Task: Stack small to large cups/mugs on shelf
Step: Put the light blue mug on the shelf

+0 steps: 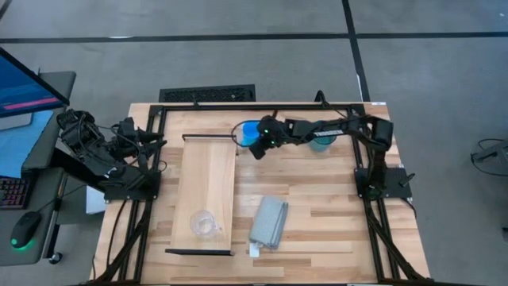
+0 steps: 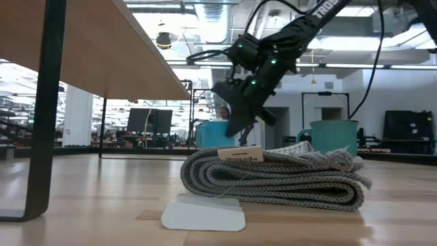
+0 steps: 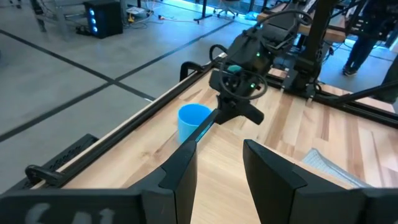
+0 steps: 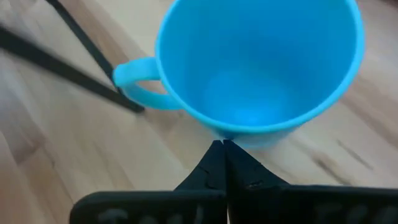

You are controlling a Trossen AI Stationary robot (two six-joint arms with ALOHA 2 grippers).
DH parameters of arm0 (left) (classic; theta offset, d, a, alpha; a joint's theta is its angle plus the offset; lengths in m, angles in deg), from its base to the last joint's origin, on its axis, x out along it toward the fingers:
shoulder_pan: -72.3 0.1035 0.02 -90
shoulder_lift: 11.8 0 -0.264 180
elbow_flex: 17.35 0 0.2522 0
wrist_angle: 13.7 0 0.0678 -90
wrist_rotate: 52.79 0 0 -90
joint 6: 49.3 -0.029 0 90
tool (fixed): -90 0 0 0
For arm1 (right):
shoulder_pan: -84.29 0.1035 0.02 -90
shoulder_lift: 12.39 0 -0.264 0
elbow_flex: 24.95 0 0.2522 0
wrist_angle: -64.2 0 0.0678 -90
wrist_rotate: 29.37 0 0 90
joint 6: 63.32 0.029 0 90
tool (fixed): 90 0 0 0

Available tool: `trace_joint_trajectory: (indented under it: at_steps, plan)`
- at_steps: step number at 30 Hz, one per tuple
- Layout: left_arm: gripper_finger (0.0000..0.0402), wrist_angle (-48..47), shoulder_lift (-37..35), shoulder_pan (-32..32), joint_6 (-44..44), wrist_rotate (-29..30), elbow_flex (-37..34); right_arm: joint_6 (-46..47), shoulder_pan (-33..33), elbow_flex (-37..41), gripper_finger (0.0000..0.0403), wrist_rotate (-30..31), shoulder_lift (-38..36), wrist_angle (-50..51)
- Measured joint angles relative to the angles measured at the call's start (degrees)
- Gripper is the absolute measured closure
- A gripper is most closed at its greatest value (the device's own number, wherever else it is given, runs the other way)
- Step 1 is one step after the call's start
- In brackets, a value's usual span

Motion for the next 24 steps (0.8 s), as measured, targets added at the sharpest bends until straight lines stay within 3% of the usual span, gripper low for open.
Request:
trace_joint_trajectory:
  at_steps: [9, 24]
  plan:
    - [0.0281, -0.06, 0.0, 0.0, 0.38, 0.0, 0.0, -1.68, -0.94, -4.13, 0.0395, -0.01, 1.56, 1.24]
    - [0.0281, -1.06, 0.0, 0.0, -0.22, -0.43, 0.0, -3.88, 4.64, -4.05, 0.0395, -0.12, -9.23, 11.47]
